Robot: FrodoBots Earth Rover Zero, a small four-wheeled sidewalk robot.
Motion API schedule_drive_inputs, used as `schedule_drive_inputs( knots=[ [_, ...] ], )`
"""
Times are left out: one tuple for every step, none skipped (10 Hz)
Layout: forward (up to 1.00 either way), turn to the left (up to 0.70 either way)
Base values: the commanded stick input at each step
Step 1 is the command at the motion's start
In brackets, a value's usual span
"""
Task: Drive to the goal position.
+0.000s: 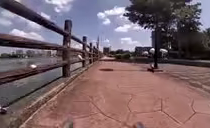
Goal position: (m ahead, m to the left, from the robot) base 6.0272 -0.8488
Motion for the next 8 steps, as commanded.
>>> schedule_drive_inputs(
  knots=[
    [0.70,0.00],
    [0.70,0.00],
    [0.70,0.00],
    [0.70,0.00],
    [0.70,0.00],
    [0.70,0.00],
    [0.70,0.00],
    [0.70,0.00]
  ],
)
